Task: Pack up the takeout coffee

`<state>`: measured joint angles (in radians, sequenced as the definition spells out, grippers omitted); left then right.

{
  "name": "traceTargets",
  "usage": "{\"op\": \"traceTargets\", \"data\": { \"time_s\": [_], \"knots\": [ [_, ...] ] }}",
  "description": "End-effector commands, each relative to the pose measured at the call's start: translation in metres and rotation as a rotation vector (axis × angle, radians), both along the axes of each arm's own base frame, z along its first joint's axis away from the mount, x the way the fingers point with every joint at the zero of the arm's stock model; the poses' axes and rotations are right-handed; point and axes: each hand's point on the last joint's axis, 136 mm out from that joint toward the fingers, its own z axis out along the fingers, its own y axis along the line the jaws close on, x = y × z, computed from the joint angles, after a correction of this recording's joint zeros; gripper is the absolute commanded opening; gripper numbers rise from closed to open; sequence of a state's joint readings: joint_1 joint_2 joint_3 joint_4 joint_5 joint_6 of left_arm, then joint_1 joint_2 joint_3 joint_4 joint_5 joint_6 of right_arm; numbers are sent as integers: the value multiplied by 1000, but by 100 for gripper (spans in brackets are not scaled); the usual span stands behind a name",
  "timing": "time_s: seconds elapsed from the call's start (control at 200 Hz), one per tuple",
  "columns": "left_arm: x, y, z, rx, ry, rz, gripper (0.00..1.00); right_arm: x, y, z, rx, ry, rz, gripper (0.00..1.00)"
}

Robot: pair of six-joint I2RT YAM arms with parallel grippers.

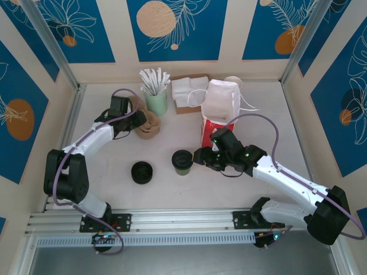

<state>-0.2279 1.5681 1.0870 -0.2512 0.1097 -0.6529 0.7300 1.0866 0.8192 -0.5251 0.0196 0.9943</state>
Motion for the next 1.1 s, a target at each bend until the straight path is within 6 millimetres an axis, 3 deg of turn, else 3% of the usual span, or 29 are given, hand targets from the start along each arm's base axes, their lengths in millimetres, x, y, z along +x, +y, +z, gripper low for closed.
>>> {"op": "traceTargets", "data": {
  "time_s": [0.0,0.295,0.62,0.8,1.095],
  "knots": [
    [4,1,-1,-51,-9,26,38,2,-2,13,11,-28,1,53],
    [5,2,14,-53,-39,30,21,4,-7,20,18,-40,-9,53],
    [4,4,66,-56,-142,21,8,9,-18,41,60,-74,-25,53],
    [-13,12,102,-43,-206,29,8,11,-25,62,87,-131,-24,53],
    [-60,28,165,-27,-315,41,8,13,-28,103,150,-284,30,53]
  ]
}}
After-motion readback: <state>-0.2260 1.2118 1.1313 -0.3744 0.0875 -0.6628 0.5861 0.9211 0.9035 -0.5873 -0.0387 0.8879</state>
